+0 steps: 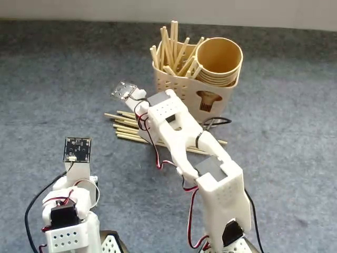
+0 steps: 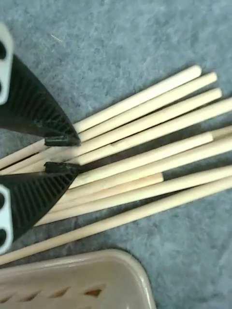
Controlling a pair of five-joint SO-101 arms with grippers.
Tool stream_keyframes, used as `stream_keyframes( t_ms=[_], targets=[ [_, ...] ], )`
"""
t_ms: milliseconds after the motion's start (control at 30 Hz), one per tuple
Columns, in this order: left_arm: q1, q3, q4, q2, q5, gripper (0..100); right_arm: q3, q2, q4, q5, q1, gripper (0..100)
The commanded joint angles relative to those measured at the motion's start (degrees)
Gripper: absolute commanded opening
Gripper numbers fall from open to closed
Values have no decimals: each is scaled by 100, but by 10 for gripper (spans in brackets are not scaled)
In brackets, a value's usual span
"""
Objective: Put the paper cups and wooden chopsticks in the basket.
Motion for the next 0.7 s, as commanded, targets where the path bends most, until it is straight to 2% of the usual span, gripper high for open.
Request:
stream_keyframes(
  t_ms=[0,133,367,500,667],
  targets=[
    [-75,110,26,-13,-18,14,-233,-92,-48,70,101,74],
    [-75,110,26,-13,-18,14,-224,-92,-40,70,101,25],
    [-75,110,26,-13,-18,14,-233,-110,92,70,101,6],
    [-75,110,26,-13,-18,14,-259,-119,620,79,84,5],
    [-75,110,26,-13,-18,14,-268,-119,655,44,66,34]
  ],
)
